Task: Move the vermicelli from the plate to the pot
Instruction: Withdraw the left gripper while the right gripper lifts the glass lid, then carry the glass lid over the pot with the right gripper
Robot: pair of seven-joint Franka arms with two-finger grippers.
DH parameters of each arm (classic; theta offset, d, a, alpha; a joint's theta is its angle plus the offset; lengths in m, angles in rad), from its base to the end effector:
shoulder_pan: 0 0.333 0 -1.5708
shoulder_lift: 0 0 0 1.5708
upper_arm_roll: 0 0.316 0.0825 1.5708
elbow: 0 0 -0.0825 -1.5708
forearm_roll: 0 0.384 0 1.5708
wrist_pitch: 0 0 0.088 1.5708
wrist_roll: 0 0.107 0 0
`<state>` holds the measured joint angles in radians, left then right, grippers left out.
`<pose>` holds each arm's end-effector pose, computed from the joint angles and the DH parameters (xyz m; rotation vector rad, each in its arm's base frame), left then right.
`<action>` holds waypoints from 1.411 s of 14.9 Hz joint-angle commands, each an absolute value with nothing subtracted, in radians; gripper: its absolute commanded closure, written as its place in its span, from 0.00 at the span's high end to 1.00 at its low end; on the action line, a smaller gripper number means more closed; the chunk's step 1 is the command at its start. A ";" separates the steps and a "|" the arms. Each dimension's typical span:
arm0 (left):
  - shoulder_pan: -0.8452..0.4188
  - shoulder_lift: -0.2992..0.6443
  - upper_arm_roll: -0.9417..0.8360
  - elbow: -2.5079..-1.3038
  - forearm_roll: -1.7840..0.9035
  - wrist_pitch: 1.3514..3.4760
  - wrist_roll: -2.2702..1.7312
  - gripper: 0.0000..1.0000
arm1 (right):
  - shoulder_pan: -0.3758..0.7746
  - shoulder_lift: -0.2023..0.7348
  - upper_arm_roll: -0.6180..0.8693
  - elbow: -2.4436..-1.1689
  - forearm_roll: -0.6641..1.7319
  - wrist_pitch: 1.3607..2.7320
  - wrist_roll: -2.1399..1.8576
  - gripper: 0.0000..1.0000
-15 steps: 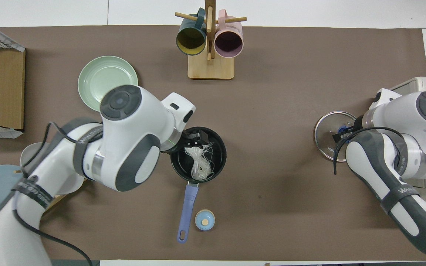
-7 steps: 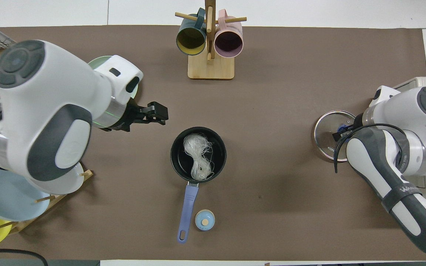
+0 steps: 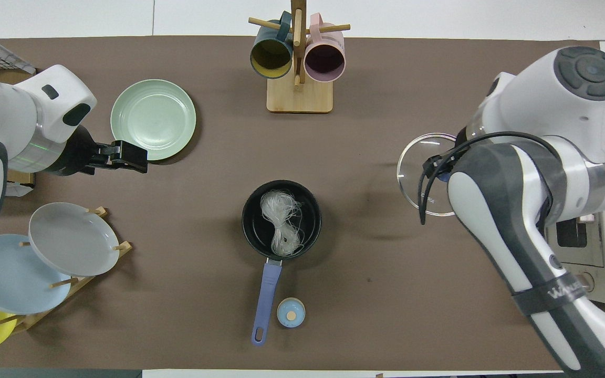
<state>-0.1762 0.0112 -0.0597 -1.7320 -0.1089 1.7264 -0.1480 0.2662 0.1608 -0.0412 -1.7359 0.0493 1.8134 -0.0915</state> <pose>0.5468 -0.1416 0.5555 3.0363 -0.1065 -0.0564 0.5847 0.1393 0.4731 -3.0681 -0.4683 0.1330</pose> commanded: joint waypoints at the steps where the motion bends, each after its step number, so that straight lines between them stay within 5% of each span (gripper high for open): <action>1: -0.156 -0.012 -0.067 -1.755 -0.086 1.730 -0.129 1.00 | 0.362 0.216 -0.041 -1.635 0.061 1.776 0.084 0.45; 7: -0.107 -0.014 -0.066 -1.706 -0.084 1.712 -0.129 1.00 | 0.596 0.239 -0.041 -1.638 0.061 1.934 0.454 0.42; 12: -0.115 -0.017 -0.043 -1.620 -0.025 1.599 -0.126 1.00 | 0.721 0.345 -0.041 -1.589 0.040 1.991 0.566 0.40; 21: -0.109 -0.020 -0.064 -1.597 0.002 1.536 -0.114 1.00 | 0.755 0.390 -0.041 -1.557 0.041 1.931 0.607 0.40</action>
